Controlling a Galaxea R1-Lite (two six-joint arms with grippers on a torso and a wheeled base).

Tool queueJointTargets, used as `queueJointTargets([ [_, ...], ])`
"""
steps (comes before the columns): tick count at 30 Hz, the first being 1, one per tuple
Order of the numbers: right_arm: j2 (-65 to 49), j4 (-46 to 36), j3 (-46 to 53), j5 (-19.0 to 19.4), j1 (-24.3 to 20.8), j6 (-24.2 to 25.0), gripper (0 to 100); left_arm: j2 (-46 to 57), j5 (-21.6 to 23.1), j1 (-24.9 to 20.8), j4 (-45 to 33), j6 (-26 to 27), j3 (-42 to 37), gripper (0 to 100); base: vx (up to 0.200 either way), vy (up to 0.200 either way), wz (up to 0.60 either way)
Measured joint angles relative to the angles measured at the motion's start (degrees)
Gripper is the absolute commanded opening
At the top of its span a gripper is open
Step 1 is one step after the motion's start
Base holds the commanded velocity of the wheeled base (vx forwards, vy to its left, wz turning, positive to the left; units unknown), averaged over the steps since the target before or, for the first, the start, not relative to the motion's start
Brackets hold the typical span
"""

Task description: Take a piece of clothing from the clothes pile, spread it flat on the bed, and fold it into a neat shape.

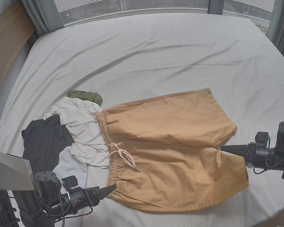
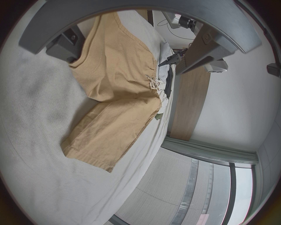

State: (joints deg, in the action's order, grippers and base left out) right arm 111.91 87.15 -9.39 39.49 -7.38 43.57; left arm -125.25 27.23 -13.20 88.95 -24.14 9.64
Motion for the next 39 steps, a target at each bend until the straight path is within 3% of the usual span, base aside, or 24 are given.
queueJointTargets([
  [25, 15.52, 1.01, -0.80, -0.40, 1.62, -0.16, 100, -0.05, 0.02, 0.01, 0.02, 0.00, 0.02, 100, 0.000, 0.000, 0.00],
  [35, 17.49, 0.82, -2.46, -0.24, 4.63, -0.20, 100, -0.55, 0.02, -0.07, 0.00, 0.00, 0.13, 100, 0.000, 0.000, 0.00],
  [36, 16.97, 0.73, -2.35, -0.34, 4.74, -0.20, 0, -0.61, 0.02, -0.07, 0.00, 0.00, 0.20, 100, 0.000, 0.000, 0.00],
  [39, 14.41, 0.66, -1.90, -0.54, 4.73, -0.27, 0, -0.88, 0.02, -0.07, 0.02, 0.02, 0.33, 100, 0.000, 0.000, 0.00],
])
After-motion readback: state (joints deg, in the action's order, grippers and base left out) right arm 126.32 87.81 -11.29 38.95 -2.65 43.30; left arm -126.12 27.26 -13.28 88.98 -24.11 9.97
